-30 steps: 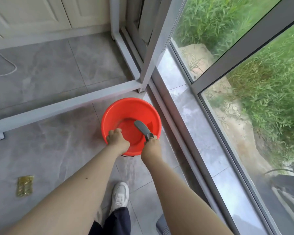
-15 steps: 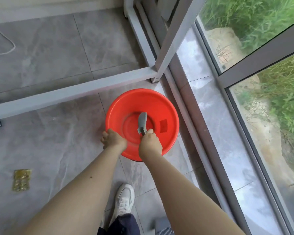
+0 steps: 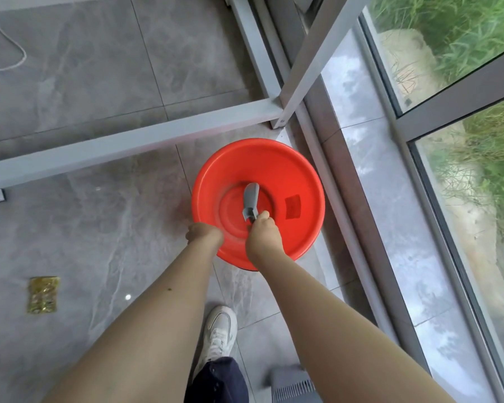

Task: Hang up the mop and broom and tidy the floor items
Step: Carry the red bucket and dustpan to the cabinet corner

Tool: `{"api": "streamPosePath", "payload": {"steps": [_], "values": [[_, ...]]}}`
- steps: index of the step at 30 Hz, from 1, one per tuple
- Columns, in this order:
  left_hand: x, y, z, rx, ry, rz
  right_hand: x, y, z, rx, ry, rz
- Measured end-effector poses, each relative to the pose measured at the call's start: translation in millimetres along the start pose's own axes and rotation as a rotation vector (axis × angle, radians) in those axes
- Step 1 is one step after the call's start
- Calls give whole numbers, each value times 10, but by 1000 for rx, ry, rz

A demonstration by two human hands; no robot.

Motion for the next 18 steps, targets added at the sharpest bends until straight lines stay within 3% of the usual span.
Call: {"api": "streamPosePath", "payload": {"steps": [12, 18], "values": [[87, -650, -58, 300, -8, -131, -169, -569, 172, 0, 60, 79], [-79, -982, -305, 231, 27, -62, -336, -1001, 389, -14, 113, 180]]}}
Point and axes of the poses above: each hand's wrist, its own y-axis towards the middle knuckle, its own x-axis out of the palm, z = x × y, the point moved 3 cm from there along y, towards the middle knuckle, and after that the axes turned 6 degrees about y, right-handed, at the moved point
